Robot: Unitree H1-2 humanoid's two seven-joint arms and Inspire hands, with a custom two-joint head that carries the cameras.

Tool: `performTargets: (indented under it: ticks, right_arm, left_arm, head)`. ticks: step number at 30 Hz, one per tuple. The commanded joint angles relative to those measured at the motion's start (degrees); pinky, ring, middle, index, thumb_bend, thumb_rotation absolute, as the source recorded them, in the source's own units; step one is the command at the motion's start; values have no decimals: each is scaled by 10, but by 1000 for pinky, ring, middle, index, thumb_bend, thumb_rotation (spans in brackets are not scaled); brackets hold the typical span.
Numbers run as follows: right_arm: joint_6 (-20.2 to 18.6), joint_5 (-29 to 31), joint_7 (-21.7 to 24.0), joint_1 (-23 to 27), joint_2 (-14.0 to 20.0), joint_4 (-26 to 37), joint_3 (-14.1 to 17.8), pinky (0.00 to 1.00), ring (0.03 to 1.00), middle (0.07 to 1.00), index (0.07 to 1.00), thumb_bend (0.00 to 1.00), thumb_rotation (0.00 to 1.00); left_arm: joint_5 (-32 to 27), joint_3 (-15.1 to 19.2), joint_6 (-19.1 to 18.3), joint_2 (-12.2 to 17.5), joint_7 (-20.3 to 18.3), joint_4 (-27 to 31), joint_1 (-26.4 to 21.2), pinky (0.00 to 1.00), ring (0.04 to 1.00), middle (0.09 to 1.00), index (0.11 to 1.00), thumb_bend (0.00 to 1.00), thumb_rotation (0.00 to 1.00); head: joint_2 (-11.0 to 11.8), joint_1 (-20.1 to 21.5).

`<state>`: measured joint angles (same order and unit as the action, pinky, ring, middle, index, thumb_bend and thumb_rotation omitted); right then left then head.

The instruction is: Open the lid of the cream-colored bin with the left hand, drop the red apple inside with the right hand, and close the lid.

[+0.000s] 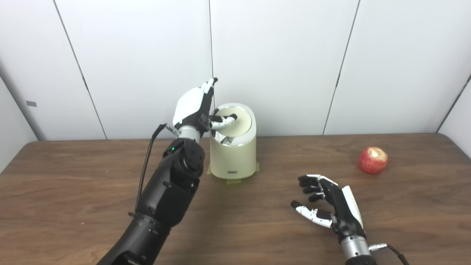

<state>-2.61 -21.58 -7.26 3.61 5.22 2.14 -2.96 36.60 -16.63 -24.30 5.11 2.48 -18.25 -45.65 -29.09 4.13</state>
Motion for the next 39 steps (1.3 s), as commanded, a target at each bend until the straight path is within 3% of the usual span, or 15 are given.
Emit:
performTargets:
  ticks: [1,6,11,16,20,23,31,39]
  right_arm:
    - [3,3,-1,15,-3,8,0,583,651,666,646,323,65]
    - [0,7,0,14,-6,10,1,586,654,669,648,325,53]
    - [3,5,-1,15,-6,7,1,585,655,669,650,325,63]
    - [-2,6,-2,17,-8,6,2,579,651,665,645,330,64]
    - [1,0,-3,17,-7,5,0,582,652,663,639,327,69]
    - [7,-2,-4,18,-5,4,-1,569,643,661,637,325,55]
    - [-16,-4,-2,18,-11,13,-2,583,657,668,644,328,74]
    - [-12,1,-4,19,-13,11,-1,575,648,662,639,338,47]
  left_arm:
    - [20,-4,-3,6,13,0,-37,1000,1000,1000,1000,613,156]
    - [27,-7,1,8,15,-12,-39,1000,1000,1000,1000,611,127]
    - [42,-19,3,15,18,-21,-37,989,1000,1000,1000,675,102]
    - [65,-32,-14,21,9,-22,-37,994,1000,1000,1000,876,152]
    - [91,-40,-25,24,-7,-22,-35,1000,1000,1000,1000,954,167]
    - [119,-44,-26,25,-18,-26,-34,1000,1000,1000,1000,973,167]
    - [191,-110,-12,66,-6,-65,-31,1000,1000,1000,1000,1000,171]
    - [216,-139,-2,80,5,-96,-30,1000,1000,1000,1000,1000,178]
  head:
    - [-1,1]
    - [-2,1]
    - [-2,1]
    - [-2,1]
    - [-2,1]
    - [-4,1]
    - [-5,2]
    - [-5,4]
